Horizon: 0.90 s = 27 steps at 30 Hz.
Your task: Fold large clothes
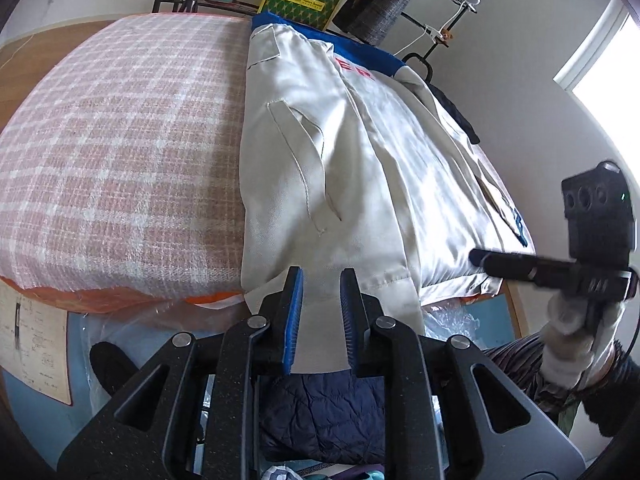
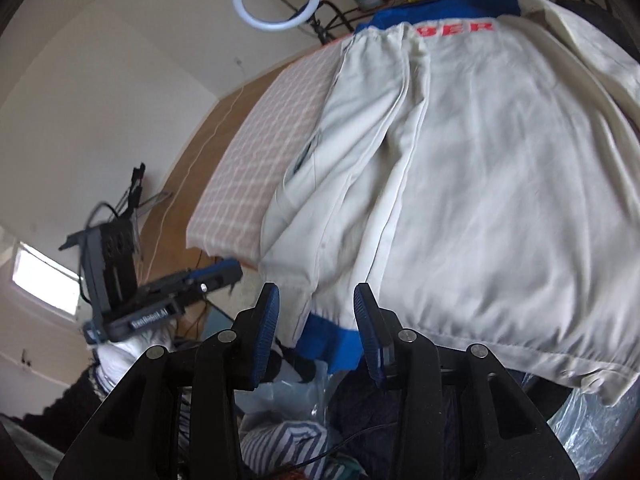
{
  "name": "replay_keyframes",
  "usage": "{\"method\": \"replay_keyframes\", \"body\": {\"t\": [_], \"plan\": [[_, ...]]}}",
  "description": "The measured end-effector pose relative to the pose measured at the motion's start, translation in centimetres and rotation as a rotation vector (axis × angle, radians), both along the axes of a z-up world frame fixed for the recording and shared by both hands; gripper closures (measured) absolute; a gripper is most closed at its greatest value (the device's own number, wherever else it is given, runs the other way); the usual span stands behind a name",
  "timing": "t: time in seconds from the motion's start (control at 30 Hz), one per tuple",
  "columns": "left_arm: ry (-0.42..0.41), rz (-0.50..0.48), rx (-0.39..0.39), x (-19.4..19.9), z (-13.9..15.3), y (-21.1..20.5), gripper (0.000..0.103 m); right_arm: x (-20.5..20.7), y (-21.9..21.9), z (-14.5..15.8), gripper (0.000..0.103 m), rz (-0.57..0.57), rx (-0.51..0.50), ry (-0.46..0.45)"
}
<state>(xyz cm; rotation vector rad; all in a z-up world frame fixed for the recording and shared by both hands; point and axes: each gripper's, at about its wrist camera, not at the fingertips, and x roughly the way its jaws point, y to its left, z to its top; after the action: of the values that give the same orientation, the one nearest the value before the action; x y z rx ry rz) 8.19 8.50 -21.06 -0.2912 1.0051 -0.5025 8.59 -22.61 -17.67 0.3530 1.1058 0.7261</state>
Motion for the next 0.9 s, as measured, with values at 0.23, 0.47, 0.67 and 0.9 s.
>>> {"method": "replay_keyframes", "body": {"t": [0.23, 0.47, 0.67, 0.9], "plan": [[-0.01, 0.008, 0.004, 2.8, 0.7, 0.5, 0.086, -0.6, 5.9, -4.5, 0.065, 0.116, -0.056, 0.057], [0.038, -0.008, 0.03, 5.5, -1.5, -1.5, 0.086, -0.7, 6.2, -4.7, 0.099, 0.141, -0.016, 0.06], [0.026, -0.046, 0.159, 5.6, -3.3, -3.2, 0.086, -1.7, 3.0, -4.6, 0.1, 0.089, -0.023, 0.076], [-0.021, -0.044, 0.185, 4.3, -2.3, -3.6, 0.086, -1.6, 2.1, -7.6, 0.099, 0.074, -0.051, 0.144]]}}
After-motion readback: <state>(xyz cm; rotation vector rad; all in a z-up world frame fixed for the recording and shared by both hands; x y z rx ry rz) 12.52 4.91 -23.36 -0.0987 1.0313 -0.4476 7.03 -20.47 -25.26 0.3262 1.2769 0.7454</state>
